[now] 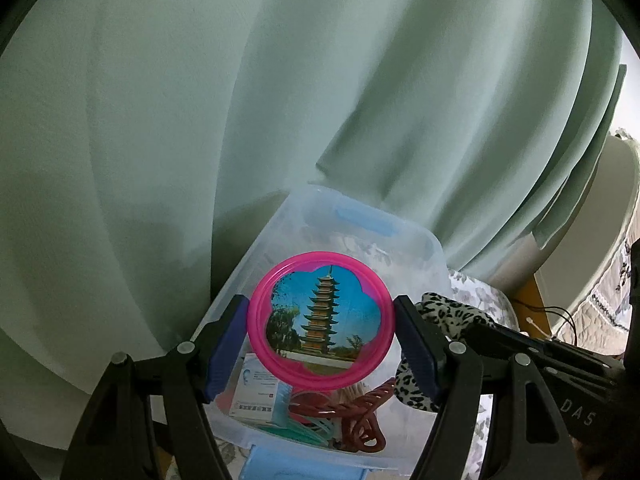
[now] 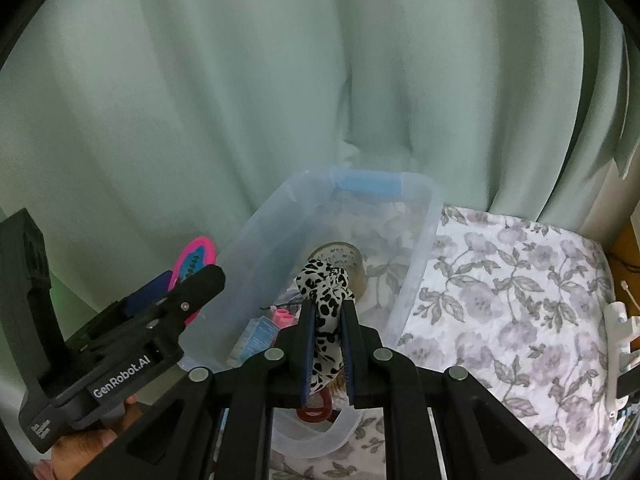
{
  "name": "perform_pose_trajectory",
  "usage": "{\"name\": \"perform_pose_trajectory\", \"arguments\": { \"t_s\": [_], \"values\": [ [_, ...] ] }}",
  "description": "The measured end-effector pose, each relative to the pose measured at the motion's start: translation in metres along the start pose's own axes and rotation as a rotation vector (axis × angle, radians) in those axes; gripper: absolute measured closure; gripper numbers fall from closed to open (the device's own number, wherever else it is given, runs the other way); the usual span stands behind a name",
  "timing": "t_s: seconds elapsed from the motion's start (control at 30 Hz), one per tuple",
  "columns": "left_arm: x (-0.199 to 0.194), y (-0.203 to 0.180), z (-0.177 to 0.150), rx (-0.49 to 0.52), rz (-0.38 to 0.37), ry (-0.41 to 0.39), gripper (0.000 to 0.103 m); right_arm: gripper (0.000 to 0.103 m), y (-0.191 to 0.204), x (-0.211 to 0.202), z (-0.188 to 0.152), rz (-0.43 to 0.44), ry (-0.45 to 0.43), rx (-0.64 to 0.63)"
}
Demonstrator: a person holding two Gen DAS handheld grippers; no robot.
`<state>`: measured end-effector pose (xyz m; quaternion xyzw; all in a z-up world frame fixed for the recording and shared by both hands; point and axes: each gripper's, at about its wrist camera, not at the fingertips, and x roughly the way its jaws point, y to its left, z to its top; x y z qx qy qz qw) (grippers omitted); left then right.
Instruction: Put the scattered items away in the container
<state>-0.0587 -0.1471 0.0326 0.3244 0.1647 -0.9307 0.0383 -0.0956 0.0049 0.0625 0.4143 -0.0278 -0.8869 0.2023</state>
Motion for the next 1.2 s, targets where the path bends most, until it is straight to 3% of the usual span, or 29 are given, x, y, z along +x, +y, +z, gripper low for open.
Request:
{"name": "perform_pose_trajectory", "arguments": {
  "t_s": [0.27,0.37,0.53,0.73,1.0,1.2],
  "values": [
    [0.002,-0.001,0.001,-0.006,0.005,0.018,0.028,0.086,0.003,0.010,-0.001,-0.015,0.013,-0.010],
    [-0.003,-0.005,0.001,0.007,-0.004,0.018,0.026,0.075,0.002,0.008,0.000,-0.012,0.005,-0.009],
    [-0.003,-0.013,0.003,0.025,-0.004,0.018,0.024,0.064,0.002,0.003,0.001,-0.008,-0.012,-0.010],
    [-0.008,-0.022,0.005,0.044,0.007,0.013,0.022,0.062,-0.003,-0.004,-0.001,-0.008,-0.024,0.002],
    [-0.025,-0.051,0.004,0.148,0.055,0.016,0.022,0.057,-0.011,-0.023,-0.010,-0.008,-0.008,0.033],
    [-0.041,-0.072,0.003,0.174,-0.003,0.019,0.021,0.052,-0.018,-0.049,-0.019,-0.033,-0.036,0.064]
  ]
}}
